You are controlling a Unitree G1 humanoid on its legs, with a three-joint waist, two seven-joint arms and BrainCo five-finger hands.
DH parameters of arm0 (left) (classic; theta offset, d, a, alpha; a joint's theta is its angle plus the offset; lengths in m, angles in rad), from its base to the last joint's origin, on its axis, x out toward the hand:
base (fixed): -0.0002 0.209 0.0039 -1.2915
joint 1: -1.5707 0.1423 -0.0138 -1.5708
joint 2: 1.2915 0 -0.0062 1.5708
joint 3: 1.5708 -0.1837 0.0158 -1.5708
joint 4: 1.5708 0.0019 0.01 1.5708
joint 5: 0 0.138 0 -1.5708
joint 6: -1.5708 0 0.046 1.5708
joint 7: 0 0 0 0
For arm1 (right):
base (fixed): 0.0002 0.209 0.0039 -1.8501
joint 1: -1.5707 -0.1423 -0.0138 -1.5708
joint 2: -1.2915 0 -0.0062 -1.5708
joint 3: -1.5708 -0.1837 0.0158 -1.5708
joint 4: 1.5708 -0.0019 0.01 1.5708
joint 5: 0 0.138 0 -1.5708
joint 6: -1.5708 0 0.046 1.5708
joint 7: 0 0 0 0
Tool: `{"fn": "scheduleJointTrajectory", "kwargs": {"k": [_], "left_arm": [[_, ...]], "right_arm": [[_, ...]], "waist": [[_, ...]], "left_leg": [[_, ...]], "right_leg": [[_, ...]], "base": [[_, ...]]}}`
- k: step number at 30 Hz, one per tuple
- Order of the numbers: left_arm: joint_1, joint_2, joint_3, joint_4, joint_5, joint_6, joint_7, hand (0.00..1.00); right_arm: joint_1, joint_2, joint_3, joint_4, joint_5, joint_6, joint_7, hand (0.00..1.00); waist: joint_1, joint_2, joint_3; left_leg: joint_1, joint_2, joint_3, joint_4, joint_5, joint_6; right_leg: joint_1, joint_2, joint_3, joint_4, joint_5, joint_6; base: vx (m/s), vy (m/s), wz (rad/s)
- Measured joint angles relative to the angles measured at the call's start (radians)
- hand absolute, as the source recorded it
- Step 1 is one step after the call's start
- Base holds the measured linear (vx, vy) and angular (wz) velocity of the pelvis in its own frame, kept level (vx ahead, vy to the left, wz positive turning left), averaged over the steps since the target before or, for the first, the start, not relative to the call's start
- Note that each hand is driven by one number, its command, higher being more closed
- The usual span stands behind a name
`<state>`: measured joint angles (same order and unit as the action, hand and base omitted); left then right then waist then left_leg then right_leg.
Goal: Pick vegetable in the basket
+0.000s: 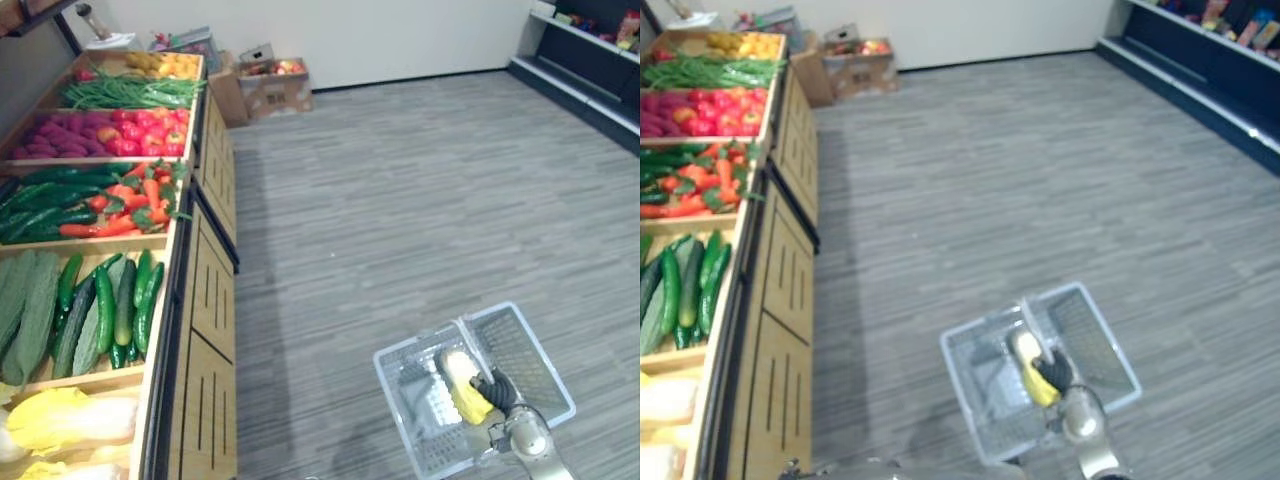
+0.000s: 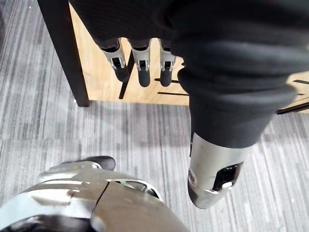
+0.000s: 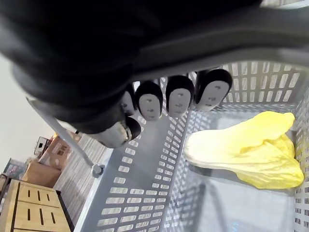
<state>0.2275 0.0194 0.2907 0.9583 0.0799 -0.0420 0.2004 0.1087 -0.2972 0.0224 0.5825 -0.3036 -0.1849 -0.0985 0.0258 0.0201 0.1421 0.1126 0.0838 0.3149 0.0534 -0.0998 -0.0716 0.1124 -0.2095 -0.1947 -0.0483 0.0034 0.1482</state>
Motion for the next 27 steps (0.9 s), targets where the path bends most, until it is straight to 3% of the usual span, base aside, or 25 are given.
{"fn": "scheduleJointTrajectory", "kwargs": {"k": [5,13,15,17,18,19,20,22,24,27], "left_arm": [[0.0,-0.019,-0.014,0.004,0.003,0.002,0.009,0.0],[-0.009,-0.011,-0.018,0.029,0.006,0.002,0.021,0.0],[-0.009,-0.001,-0.022,0.029,0.006,0.002,0.027,0.0],[-0.007,0.023,-0.056,0.032,0.01,0.004,0.037,0.0],[-0.005,0.026,-0.066,0.033,0.01,0.006,0.039,0.0],[-0.006,0.035,-0.075,0.032,0.011,0.007,0.04,0.0],[-0.001,0.052,-0.083,0.032,0.011,0.008,0.042,0.0],[0.001,0.056,-0.09,0.027,0.011,0.008,0.047,0.0],[0.007,0.057,-0.089,0.028,0.011,0.016,0.061,0.0],[-0.002,0.061,-0.086,0.028,0.011,0.022,0.068,0.0]], "right_arm": [[0.023,0.005,-0.01,0.001,0.0,0.0,0.023,1.0],[0.025,0.007,-0.008,0.02,0.001,-0.009,0.025,1.0],[0.026,0.026,-0.028,0.02,0.002,-0.009,0.016,1.0],[0.031,0.058,-0.078,0.021,0.012,-0.009,-0.004,1.0],[0.031,0.062,-0.087,0.021,0.029,-0.009,-0.009,1.0],[0.029,0.072,-0.099,0.019,0.035,-0.009,-0.021,1.0],[0.028,0.078,-0.116,0.012,0.038,-0.009,-0.027,1.0],[0.027,0.079,-0.132,0.004,0.038,-0.013,-0.029,1.0],[0.024,0.08,-0.132,0.003,0.038,-0.037,-0.03,1.0],[0.017,0.09,-0.131,0.002,0.038,-0.045,-0.03,1.0]], "waist": [[0.001,0.035,-0.018],[0.004,0.025,-0.018],[0.003,0.012,-0.012],[0.004,-0.014,-0.007],[0.002,-0.017,-0.004],[0.002,-0.03,0.003],[0.002,-0.046,0.012],[-0.008,-0.045,0.022],[-0.008,-0.045,0.026],[-0.011,-0.053,0.039]], "left_leg": [[0.032,-0.025,-0.001,-0.049,0.011,0.006],[0.069,-0.029,0.011,-0.09,0.021,0.0],[0.084,-0.043,0.003,-0.108,0.02,0.006],[0.111,-0.065,-0.036,-0.145,0.006,0.017],[0.123,-0.067,-0.05,-0.151,0.006,0.017],[0.139,-0.071,-0.059,-0.151,0.005,0.021],[0.16,-0.074,-0.079,-0.15,-0.001,0.031],[0.174,-0.061,-0.11,-0.131,-0.016,0.057],[0.17,-0.025,-0.136,-0.081,-0.057,0.071],[0.172,0.001,-0.162,-0.077,-0.08,0.058]], "right_leg": [[0.013,-0.016,-0.005,-0.003,0.001,0.003],[0.015,-0.006,0.006,0.01,-0.006,-0.003],[-0.03,-0.031,0.008,0.13,-0.074,0.006],[-0.114,-0.078,0.017,0.371,-0.141,0.015],[-0.164,-0.091,0.027,0.495,-0.132,0.011],[-0.212,-0.108,0.042,0.618,-0.108,-0.023],[-0.268,-0.129,0.047,0.756,-0.043,-0.09],[-0.323,-0.128,0.082,0.87,0.056,-0.059],[-0.35,-0.083,0.075,0.813,-0.079,-0.051],[-0.356,-0.028,0.067,0.505,-0.073,-0.038]], "base": [[0.06,0.055,0.03],[0.02,-0.008,-0.05],[-0.03,0.014,0.12],[-0.05,-0.011,0.27],[-0.02,-0.003,0.32],[0.01,0.04,0.39],[0.02,0.044,0.4],[0.06,0.053,0.42],[0.15,0.089,0.4],[0.23,-0.03,0.27]]}}
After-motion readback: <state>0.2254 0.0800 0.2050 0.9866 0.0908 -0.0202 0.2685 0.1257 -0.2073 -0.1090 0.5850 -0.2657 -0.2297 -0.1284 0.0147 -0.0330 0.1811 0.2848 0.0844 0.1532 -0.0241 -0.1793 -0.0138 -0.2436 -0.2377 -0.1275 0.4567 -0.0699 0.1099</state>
